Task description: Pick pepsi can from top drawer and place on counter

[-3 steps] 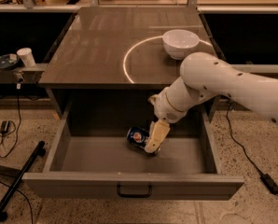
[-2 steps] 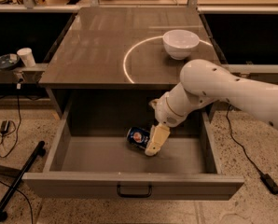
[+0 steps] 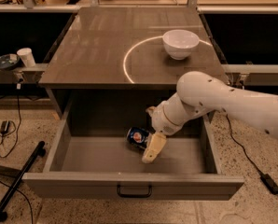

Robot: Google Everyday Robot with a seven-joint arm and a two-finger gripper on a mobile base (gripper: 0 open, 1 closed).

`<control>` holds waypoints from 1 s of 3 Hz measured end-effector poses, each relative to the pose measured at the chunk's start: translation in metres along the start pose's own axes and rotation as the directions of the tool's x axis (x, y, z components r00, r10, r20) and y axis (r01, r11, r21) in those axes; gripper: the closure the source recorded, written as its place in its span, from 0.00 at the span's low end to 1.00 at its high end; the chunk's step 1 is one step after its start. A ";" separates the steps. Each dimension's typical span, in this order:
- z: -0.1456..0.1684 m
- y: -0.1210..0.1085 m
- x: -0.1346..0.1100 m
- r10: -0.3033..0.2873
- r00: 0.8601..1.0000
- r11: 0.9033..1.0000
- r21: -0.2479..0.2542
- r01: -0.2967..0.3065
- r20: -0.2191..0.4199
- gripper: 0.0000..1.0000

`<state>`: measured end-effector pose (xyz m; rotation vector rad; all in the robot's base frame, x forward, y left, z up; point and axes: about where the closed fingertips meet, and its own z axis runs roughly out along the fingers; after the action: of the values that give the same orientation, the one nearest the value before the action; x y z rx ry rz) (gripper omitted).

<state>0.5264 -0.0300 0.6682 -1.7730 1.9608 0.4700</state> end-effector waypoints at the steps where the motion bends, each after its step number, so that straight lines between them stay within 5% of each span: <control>1: 0.031 0.010 0.016 0.040 0.999 0.999 -0.019 -0.040 0.005 0.00; 3: 0.033 0.010 0.015 0.036 0.999 0.999 -0.007 -0.036 -0.026 0.00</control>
Offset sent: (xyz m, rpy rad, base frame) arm -0.0091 0.0040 -0.0537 0.0095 0.0568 -0.0489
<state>0.5189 -0.0236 0.6322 -1.7593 2.0139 0.4695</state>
